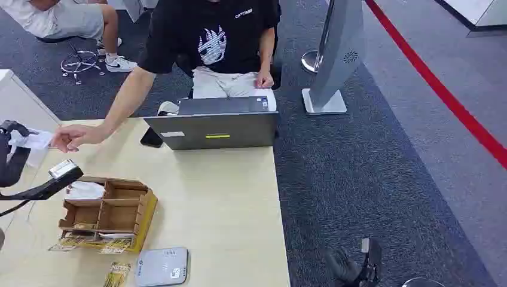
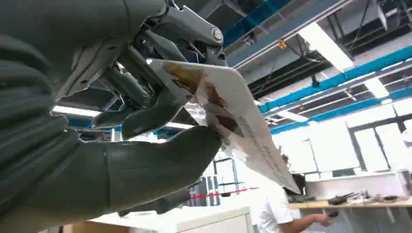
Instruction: Pass the card to the sensor for recognition and then transmit it.
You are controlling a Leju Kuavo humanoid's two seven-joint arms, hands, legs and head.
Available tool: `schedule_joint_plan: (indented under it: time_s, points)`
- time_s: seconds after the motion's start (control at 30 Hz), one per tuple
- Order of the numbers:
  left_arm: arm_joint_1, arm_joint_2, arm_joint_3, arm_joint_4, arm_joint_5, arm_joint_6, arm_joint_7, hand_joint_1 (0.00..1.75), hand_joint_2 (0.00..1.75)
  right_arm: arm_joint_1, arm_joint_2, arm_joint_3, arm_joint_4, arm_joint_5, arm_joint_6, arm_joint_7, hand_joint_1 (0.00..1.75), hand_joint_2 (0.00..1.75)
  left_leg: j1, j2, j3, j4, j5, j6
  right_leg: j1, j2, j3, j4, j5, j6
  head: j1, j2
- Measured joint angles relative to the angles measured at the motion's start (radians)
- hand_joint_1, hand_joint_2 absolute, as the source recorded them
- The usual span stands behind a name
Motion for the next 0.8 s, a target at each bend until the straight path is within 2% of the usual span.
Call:
schedule_joint_plan:
  time_s: [0.1,0.3,0.47,0.6,0.8]
  points:
    - [0.062,-0.023,0.013,-0.053,0.011,0.036,-0.033,1.75,1.75,0.000,-0.008,0.004,0.004,-0.027,0.001,-0.006,0.00,1.75,-0.001,0.000,0.000,0.000,0.000,0.000,0.000,0.000,0.000,0.000,0.000,0.000,0.000,0.000]
    - [0.258,-0.092,-0.001,-0.213,0.000,0.090,-0.071,1.75,1.75,0.008,-0.015,0.006,0.005,-0.049,-0.012,-0.018,0.00,1.75,-0.001,0.000,0.000,0.000,-0.002,0.002,-0.001,0.001,0.000,-0.002,-0.001,0.000,0.000,0.000]
    - [0.385,-0.130,-0.061,-0.288,-0.018,0.073,-0.079,1.75,1.75,0.010,-0.018,0.006,0.005,-0.056,-0.021,-0.020,0.00,1.75,-0.001,0.000,0.000,0.000,-0.002,0.002,-0.001,0.000,0.000,-0.002,-0.001,0.001,0.000,0.000]
    - [0.454,-0.153,-0.123,-0.299,-0.035,0.058,-0.066,1.75,1.75,0.010,-0.022,0.011,0.005,-0.035,-0.035,-0.029,0.00,1.75,-0.001,0.000,0.000,0.000,-0.002,0.002,-0.001,0.000,0.000,-0.002,-0.001,0.001,0.000,0.000]
    - [0.503,-0.167,-0.215,-0.304,0.035,0.050,-0.007,1.75,1.75,0.009,-0.026,0.016,0.005,-0.036,-0.046,-0.037,0.00,1.75,-0.001,0.000,0.000,0.000,-0.002,0.002,-0.001,0.000,0.001,-0.002,-0.001,0.001,0.000,0.000]
